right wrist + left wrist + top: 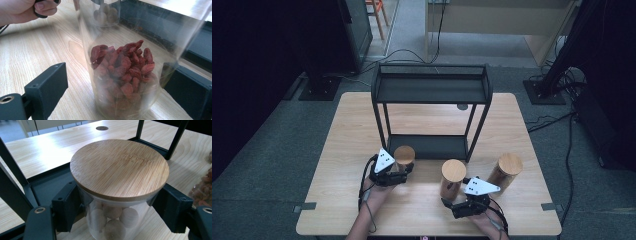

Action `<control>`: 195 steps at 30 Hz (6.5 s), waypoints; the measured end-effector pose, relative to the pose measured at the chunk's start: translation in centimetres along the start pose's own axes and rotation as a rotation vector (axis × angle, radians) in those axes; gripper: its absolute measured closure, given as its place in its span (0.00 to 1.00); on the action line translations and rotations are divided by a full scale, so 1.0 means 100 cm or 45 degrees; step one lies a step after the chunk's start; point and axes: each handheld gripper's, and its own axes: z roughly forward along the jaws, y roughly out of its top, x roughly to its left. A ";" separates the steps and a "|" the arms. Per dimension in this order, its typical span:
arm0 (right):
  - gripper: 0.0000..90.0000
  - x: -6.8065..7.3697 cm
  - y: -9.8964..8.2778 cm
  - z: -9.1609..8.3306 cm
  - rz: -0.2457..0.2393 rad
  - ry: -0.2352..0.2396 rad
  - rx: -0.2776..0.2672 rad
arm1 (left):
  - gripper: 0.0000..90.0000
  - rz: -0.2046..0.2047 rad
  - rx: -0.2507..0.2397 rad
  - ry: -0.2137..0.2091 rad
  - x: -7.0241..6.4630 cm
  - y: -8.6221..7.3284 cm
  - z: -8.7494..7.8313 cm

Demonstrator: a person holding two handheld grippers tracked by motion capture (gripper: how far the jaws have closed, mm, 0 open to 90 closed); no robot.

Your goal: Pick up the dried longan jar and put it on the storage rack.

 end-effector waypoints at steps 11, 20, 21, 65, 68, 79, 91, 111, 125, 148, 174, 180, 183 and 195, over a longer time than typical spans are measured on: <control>0.07 0.000 0.000 0.000 0.001 0.000 0.001 | 0.29 0.005 -0.003 0.009 0.001 0.006 0.002; 0.07 0.000 0.000 0.000 0.001 0.001 0.000 | 0.29 -0.007 -0.018 0.012 0.001 0.011 0.006; 0.07 0.000 0.000 0.000 0.001 0.001 0.000 | 0.29 -0.002 -0.015 0.012 0.001 0.011 0.007; 0.07 0.000 0.000 0.000 0.001 0.001 -0.002 | 0.29 -0.018 -0.006 0.039 0.008 0.015 0.029; 0.07 0.000 0.000 0.000 0.002 0.002 -0.002 | 0.29 -0.019 -0.007 0.042 0.008 0.015 0.030; 0.07 0.000 0.000 0.000 0.004 0.003 -0.002 | 0.29 -0.009 -0.019 0.053 0.007 0.017 0.031; 0.07 0.000 0.000 0.000 0.003 0.003 -0.002 | 0.29 -0.012 -0.023 0.037 0.004 0.021 0.036; 0.07 0.000 0.000 0.000 0.002 0.002 -0.002 | 0.29 -0.030 -0.016 0.073 0.008 0.027 0.047; 0.07 0.000 0.000 0.000 0.003 0.002 -0.002 | 0.29 -0.063 -0.024 0.111 0.010 0.030 0.054; 0.07 0.000 0.000 0.000 0.005 0.003 -0.002 | 0.29 -0.061 -0.026 0.142 0.015 0.032 0.066; 0.07 0.000 0.000 0.000 0.002 0.001 -0.001 | 0.29 -0.066 -0.027 0.139 0.021 0.036 0.077; 0.07 0.000 0.000 0.000 0.001 0.001 0.000 | 0.28 -0.065 -0.016 0.141 0.020 0.037 0.077; 0.07 0.000 0.000 0.000 0.001 0.001 -0.001 | 0.24 -0.062 -0.020 0.140 0.019 0.038 0.076; 0.07 0.000 0.000 0.000 0.001 0.000 0.000 | 0.24 -0.071 -0.076 0.151 0.015 0.045 0.069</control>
